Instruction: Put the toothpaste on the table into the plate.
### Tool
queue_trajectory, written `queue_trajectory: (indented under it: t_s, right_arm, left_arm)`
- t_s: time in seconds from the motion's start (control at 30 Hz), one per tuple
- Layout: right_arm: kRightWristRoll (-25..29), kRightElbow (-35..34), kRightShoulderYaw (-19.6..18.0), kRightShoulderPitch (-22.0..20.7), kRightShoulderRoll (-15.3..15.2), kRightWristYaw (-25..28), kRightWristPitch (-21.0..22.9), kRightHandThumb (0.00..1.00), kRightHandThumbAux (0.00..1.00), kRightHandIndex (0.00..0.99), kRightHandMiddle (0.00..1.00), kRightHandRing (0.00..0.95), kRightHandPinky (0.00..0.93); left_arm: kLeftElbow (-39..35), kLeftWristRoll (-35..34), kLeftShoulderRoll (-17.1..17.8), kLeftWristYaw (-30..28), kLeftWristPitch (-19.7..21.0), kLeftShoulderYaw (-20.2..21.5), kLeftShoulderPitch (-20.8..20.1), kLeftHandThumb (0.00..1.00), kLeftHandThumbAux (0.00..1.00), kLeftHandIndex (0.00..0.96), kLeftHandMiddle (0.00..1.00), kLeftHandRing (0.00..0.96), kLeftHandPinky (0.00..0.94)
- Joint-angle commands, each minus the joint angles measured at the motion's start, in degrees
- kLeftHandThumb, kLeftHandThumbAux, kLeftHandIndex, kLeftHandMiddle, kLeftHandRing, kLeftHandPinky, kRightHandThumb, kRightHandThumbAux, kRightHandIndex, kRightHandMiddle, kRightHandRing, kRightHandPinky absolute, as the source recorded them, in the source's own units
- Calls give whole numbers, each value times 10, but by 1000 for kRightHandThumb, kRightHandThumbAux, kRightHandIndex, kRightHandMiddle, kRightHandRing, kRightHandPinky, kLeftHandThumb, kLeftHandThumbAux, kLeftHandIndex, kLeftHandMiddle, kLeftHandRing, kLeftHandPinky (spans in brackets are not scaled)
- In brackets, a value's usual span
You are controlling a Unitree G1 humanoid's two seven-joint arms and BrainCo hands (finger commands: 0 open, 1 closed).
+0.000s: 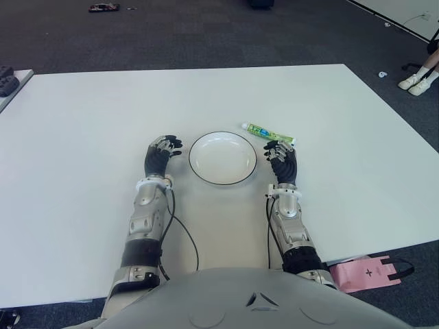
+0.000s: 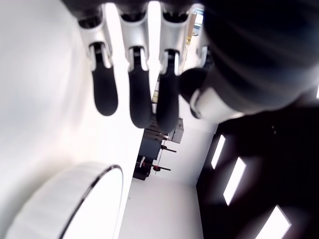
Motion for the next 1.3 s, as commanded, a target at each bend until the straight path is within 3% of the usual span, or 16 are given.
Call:
queue_trajectory:
  t_s: [0.03, 0.2, 0.3, 0.4, 0.57, 0.77, 0.97, 1.3]
  right_arm:
    - [-53, 41, 18, 39, -37, -19, -46, 706, 726, 420, 476, 501, 513]
    - [-124, 53, 37, 31, -63, -80, -64, 703, 727, 412, 448, 461, 435]
    - [-181, 59, 53, 23, -82, -125, -47, 697, 724, 407, 340, 341, 306]
    - [-207, 61, 60, 18, -96, -150, -39, 557, 630, 217, 227, 233, 156]
    - [-228, 65, 66, 11, -113, -181, -37, 506, 478, 110, 165, 160, 87]
    - [-215, 45, 56, 9, -135, -169, -25, 525, 342, 15, 38, 32, 19]
    - [-199, 1, 38, 3, -159, -127, 1, 562, 270, 1, 4, 3, 1]
    - [-227, 19, 37, -79, -220, -54, 83, 575, 186, 0, 0, 0, 0]
  left_arm:
    - [31, 0, -12, 7, 34, 0, 28, 713, 720, 430, 465, 443, 433]
    - [32, 0, -12, 7, 32, -1, 28, 713, 720, 430, 465, 445, 436]
    - [33, 0, -13, 8, 31, 0, 28, 713, 720, 430, 468, 447, 437]
    - [33, -2, -15, 9, 31, 1, 28, 713, 720, 430, 470, 449, 441]
    - [34, -4, -18, 11, 32, 2, 28, 712, 719, 429, 468, 448, 445]
    - [40, -1, -17, 10, 25, 0, 26, 713, 719, 430, 465, 445, 436]
    - [46, 7, -18, 17, 20, -4, 22, 713, 720, 431, 460, 435, 419]
    - [44, 6, -24, 22, 19, -6, 24, 713, 720, 431, 464, 439, 421]
